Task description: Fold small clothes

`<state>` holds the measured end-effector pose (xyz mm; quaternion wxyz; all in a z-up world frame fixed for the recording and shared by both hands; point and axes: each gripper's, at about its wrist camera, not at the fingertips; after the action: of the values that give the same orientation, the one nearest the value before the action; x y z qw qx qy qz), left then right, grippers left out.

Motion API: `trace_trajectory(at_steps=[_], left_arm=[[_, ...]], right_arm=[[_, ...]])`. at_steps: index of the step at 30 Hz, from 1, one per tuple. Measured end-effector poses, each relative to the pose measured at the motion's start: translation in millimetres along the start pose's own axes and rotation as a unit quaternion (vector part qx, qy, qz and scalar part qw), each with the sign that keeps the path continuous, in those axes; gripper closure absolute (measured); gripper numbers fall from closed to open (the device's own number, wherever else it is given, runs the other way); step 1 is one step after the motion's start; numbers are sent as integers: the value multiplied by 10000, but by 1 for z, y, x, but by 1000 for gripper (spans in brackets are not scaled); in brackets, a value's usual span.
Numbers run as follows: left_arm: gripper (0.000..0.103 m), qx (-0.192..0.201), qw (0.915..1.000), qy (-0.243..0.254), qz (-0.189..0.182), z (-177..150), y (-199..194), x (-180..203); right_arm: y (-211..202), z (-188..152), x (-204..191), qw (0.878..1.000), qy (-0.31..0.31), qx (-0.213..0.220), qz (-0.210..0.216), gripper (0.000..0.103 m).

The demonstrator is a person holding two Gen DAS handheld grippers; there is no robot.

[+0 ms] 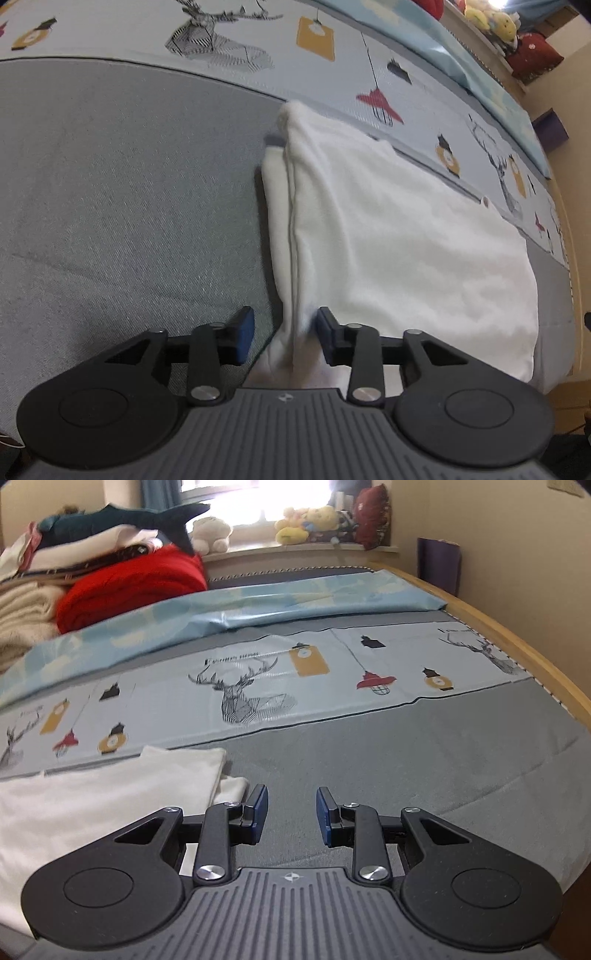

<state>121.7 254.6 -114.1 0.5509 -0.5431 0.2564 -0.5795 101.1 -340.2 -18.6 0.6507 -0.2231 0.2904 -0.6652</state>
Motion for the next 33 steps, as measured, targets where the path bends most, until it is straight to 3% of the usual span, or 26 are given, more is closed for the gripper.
trace_trajectory(at_steps=[5, 8, 14, 19, 21, 24, 27, 31, 33], left_arm=[[62, -121, 9999, 89, -28, 3, 11, 10], [64, -142, 9991, 383, 118, 4, 18, 21], [81, -95, 9988, 458, 163, 5, 22, 26], [88, 116, 9986, 484, 194, 3, 8, 26], [88, 291, 9962, 659, 482, 2, -2, 28], [88, 393, 9784, 1228, 1617, -5, -9, 37], [89, 325, 9656, 1101, 2335, -6, -17, 31], [89, 439, 9689, 938, 2249, -3, -35, 39], [90, 524, 9768, 871, 1884, -1, -45, 54]], right_arm=[[0, 1, 2, 10000, 54, -13, -17, 74], [1, 0, 3, 10000, 3, -32, -11, 74], [0, 0, 9, 9999, 77, -21, -61, 74], [0, 1, 11, 9997, 224, -11, -120, 74], [0, 1, 9, 9997, 232, -10, -106, 74], [2, 0, 2, 9999, 163, -15, -47, 74], [3, 0, -5, 10000, 16, -27, 18, 74], [4, 1, -6, 9999, -56, -41, 84, 74], [4, 1, -5, 9999, -54, -40, 95, 74]])
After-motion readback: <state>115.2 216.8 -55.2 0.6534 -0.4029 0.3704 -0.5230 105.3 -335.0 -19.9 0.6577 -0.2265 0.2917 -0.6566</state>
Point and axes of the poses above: each gripper's, at about its wrist camera, not at the fingertips, and y roughly the way its jaws point, x to its right, z to its top, and after that the axes turned 1 degree about y, right-handed
